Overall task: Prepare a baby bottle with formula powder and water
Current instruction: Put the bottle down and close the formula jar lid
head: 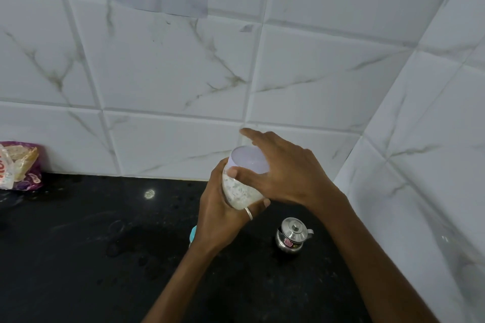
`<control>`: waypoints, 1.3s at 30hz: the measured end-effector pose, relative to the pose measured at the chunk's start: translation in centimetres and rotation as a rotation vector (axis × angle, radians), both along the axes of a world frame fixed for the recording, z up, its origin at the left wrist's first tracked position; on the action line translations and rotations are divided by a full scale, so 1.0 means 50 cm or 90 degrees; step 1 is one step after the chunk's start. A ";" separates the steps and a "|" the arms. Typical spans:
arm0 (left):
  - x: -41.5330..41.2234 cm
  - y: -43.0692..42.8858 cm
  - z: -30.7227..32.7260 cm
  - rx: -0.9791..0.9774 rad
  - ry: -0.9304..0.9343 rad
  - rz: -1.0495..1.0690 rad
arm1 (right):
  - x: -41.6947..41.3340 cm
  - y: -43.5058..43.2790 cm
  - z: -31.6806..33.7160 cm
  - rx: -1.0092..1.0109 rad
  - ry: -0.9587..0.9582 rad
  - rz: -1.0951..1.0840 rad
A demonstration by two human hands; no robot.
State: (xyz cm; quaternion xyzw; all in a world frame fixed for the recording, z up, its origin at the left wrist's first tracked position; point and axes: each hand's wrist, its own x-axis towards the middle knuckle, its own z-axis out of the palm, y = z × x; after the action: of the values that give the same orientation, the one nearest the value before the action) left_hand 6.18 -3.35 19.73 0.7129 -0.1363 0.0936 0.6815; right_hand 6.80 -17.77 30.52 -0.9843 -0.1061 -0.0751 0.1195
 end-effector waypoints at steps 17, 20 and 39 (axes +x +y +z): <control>-0.003 -0.090 -0.143 0.051 0.061 -0.014 | -0.047 -0.098 -0.301 0.573 0.193 -0.094; 0.008 -0.092 -0.196 0.135 0.060 0.008 | -0.044 -0.111 -0.340 0.582 0.201 -0.118; 0.060 -0.130 -0.447 0.253 0.223 0.054 | 0.036 -0.134 -0.631 0.619 0.221 -0.160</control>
State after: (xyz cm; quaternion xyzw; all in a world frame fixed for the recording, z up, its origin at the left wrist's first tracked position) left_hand 9.16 -9.85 -2.60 0.8430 -0.0021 -0.0311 0.5370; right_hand 8.60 -24.48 -1.05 -0.8184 0.0814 0.0349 0.5677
